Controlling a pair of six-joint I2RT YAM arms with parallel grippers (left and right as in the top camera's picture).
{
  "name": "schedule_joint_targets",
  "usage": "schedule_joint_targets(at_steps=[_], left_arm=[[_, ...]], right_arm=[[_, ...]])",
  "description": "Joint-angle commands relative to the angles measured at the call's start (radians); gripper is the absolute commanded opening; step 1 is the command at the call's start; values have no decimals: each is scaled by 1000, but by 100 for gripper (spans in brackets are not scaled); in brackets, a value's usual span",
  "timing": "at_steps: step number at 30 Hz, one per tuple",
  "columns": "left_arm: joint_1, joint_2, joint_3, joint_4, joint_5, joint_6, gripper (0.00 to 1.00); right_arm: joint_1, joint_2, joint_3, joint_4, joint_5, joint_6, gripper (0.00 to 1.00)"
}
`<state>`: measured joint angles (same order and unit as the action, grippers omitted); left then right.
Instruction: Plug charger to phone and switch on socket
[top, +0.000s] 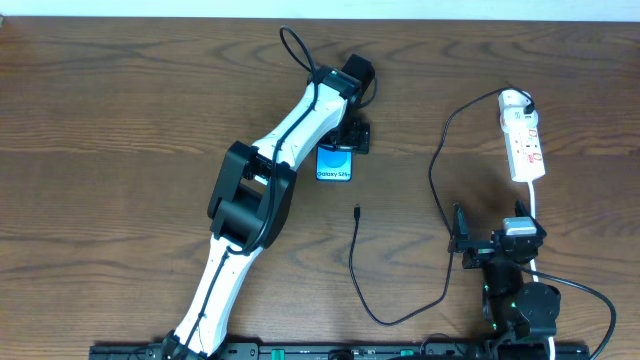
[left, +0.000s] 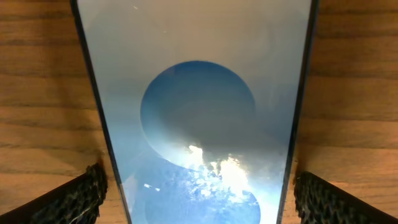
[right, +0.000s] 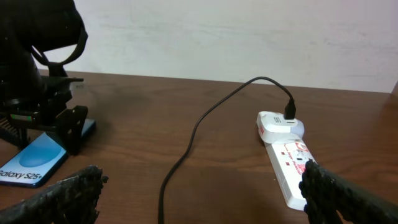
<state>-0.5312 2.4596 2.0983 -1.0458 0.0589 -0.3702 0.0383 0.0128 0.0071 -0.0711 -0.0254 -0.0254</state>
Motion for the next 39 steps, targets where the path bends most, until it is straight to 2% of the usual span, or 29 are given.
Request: schedule_joint_targets(at_steps=[1, 10, 21, 35, 39], left_arm=[[6, 13, -10, 10, 11, -13, 98], [6, 13, -25, 24, -44, -13, 98], [6, 13, -62, 70, -45, -13, 98], [6, 13, -62, 57, -45, -12, 99], [6, 13, -62, 56, -45, -12, 88]], right_arm=[[-5, -4, -1, -5, 5, 13, 99], [-5, -4, -1, -5, 5, 13, 99], [-5, -4, -1, -5, 5, 13, 99], [-5, -4, -1, -5, 5, 13, 99], [-5, -4, -1, -5, 5, 13, 99]])
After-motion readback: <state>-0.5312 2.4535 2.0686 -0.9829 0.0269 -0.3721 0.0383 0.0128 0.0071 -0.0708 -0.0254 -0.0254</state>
